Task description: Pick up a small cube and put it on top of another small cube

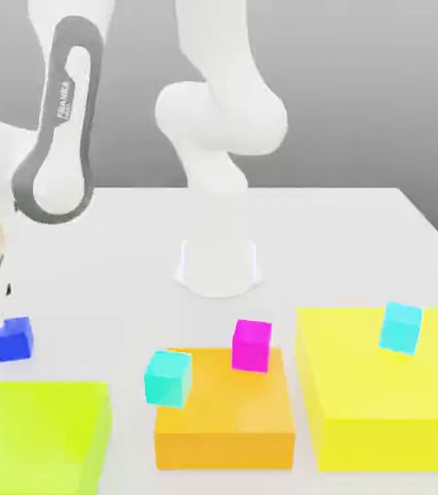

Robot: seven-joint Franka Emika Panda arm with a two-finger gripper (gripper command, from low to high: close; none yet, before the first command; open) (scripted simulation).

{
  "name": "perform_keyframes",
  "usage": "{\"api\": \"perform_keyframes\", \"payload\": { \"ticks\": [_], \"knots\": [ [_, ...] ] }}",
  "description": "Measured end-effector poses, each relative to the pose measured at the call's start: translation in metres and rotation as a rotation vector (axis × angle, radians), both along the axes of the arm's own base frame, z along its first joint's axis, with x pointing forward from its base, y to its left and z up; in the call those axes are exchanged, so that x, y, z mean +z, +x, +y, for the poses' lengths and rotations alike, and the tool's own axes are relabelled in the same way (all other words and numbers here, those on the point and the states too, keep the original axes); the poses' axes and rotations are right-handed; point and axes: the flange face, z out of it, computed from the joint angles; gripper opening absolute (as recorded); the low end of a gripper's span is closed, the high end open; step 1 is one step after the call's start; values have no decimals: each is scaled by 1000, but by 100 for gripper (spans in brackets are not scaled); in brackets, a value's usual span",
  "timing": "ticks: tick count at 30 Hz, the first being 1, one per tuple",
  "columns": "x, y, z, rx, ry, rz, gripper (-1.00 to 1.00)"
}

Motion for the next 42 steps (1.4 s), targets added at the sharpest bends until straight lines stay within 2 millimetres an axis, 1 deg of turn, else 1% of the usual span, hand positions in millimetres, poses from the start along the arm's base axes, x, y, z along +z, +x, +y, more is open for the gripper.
{"api": "perform_keyframes", "payload": {
  "ticks": [2, 3, 8, 9, 10, 12, 16, 17, 18, 19, 20, 21, 23, 26, 29, 32, 35, 37, 39, 40, 41, 42],
  "knots": [
    [-21, -1, 1, -2, 1, 1, 0],
    [-30, -1, 1, -2, 1, 1, -100],
    [-30, -1, 1, -2, 0, 2, -100],
    [-35, -1, 1, -2, 1, 1, -100],
    [-32, -1, 1, -2, 1, 1, -100],
    [-16, -1, 0, -2, 1, 1, -100],
    [23, 0, 2, -2, 2, 0, -100],
    [31, 13, 10, 5, 3, -6, -100],
    [40, 36, 26, 24, 6, -14, -100],
    [49, 64, 49, 64, 10, -21, -100],
    [57, 86, 70, 85, 14, -28, -100],
    [65, 108, 96, 113, 18, -34, -100],
    [82, 142, 147, 156, 26, -43, -100],
    [105, 172, 213, 172, 38, -51, -100],
    [126, 188, 286, 199, 46, -50, -100],
    [142, 189, 361, 242, 48, -43, -100],
    [156, 175, 436, 289, 44, -33, -100],
    [163, 157, 487, 322, 36, -23, -100],
    [169, 130, 538, 356, 23, -13, -100],
    [168, 116, 564, 373, 12, -7, -100],
    [161, 106, 579, 383, 3, -3, -100],
    [151, 102, 586, 387, -3, -1, -100]
  ]
}}
